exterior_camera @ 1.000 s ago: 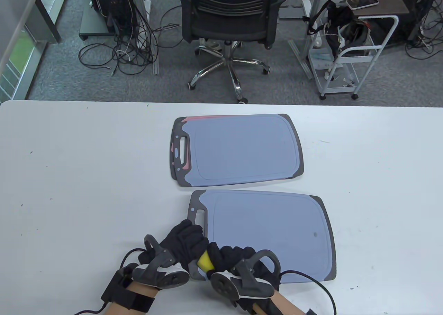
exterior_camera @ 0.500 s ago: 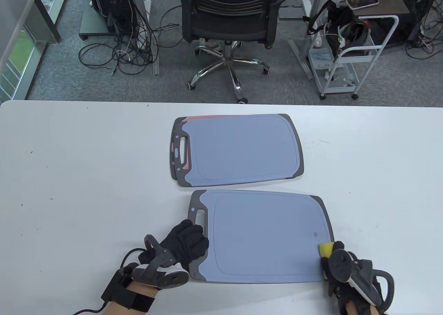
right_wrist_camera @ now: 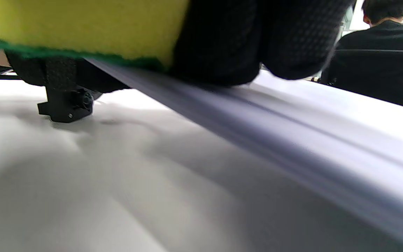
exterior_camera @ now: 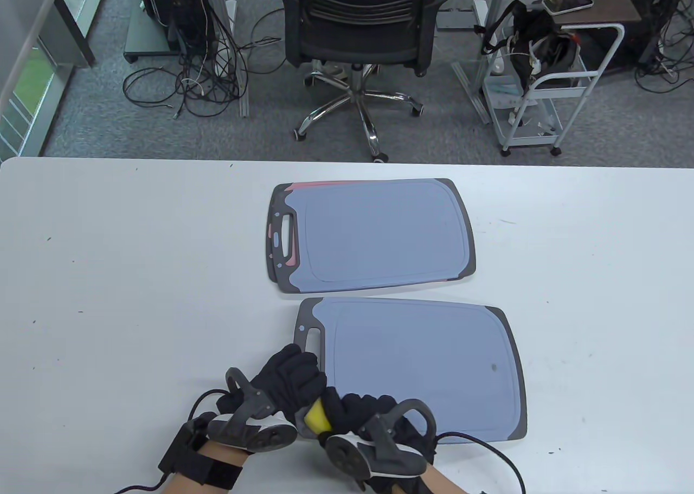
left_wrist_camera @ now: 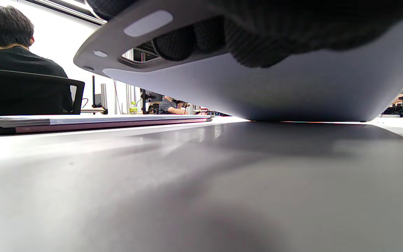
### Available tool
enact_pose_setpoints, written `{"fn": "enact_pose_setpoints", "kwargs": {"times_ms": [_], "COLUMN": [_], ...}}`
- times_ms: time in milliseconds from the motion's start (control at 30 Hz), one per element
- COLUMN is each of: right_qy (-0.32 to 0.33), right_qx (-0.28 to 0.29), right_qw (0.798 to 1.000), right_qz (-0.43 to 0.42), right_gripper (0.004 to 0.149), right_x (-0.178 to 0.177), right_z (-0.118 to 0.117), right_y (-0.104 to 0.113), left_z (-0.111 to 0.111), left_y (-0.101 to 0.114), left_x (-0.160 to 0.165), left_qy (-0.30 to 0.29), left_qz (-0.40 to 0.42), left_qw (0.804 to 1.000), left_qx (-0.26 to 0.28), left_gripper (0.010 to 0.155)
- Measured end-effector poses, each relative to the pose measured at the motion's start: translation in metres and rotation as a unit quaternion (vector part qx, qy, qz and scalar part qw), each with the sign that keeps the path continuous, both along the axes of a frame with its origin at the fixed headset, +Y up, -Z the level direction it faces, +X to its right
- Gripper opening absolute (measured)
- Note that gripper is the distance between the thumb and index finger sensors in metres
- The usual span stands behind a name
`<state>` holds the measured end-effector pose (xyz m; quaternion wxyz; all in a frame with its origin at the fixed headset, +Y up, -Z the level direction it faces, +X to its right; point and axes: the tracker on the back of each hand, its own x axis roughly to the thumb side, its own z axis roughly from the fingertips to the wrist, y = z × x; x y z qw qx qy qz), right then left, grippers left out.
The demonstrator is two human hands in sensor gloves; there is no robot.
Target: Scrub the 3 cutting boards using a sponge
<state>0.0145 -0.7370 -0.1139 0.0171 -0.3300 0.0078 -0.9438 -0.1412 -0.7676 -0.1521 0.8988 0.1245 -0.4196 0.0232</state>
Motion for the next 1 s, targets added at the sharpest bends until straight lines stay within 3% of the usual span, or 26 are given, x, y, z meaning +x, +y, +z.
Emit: {"fn": "enact_pose_setpoints", "kwargs": {"times_ms": [67,167,233,367,433,467,533,567,633,767,867,1000], "right_qy": [-0.004,-0.088,-0.167,-0.346,-0.395,-0.396,-0.385,-0.354,-0.273,-0.120,-0.028,-0.013], "right_qx": [-0.009,-0.016,-0.026,-0.061,-0.078,-0.084,-0.066,-0.062,-0.041,-0.008,0.024,0.044], "right_qw": [1.000,0.996,0.986,0.936,0.915,0.914,0.920,0.933,0.961,0.992,0.999,0.999], "right_qz": [-0.003,-0.004,0.004,0.019,0.024,0.012,0.009,0.025,0.004,-0.038,-0.014,0.014], "right_gripper": [0.071,0.071,0.071,0.070,0.070,0.071,0.071,0.071,0.072,0.073,0.075,0.076], "right_x": [0.014,0.067,0.121,0.236,0.267,0.271,0.255,0.242,0.193,0.090,0.021,0.004], "right_z": [-0.003,-0.008,-0.011,-0.009,-0.007,-0.006,-0.009,-0.010,-0.011,-0.002,0.011,0.012], "right_y": [-0.002,-0.012,-0.020,-0.038,-0.041,-0.042,-0.040,-0.038,-0.031,-0.019,-0.009,-0.006], "left_z": [0.000,0.000,0.000,0.000,0.000,0.000,0.000,0.000,0.000,-0.001,-0.001,-0.002], "left_y": [0.000,0.000,0.000,0.000,0.000,0.000,0.000,0.000,0.001,0.000,0.000,0.001], "left_x": [0.000,0.000,0.000,0.000,0.000,0.000,0.000,0.000,0.000,0.000,0.000,-0.001], "left_qy": [0.000,0.000,0.000,0.000,0.000,0.000,0.001,0.001,0.002,0.003,0.007,0.024], "left_qz": [0.001,0.000,0.000,0.000,0.001,0.001,0.001,0.001,0.001,-0.001,-0.003,-0.001], "left_qw": [1.000,1.000,1.000,1.000,1.000,1.000,1.000,1.000,1.000,1.000,1.000,1.000], "left_qx": [0.000,0.000,0.001,-0.001,-0.001,-0.001,-0.002,-0.002,-0.001,-0.002,-0.002,-0.002], "left_gripper": [0.044,0.044,0.044,0.044,0.044,0.044,0.044,0.044,0.044,0.044,0.044,0.043]}}
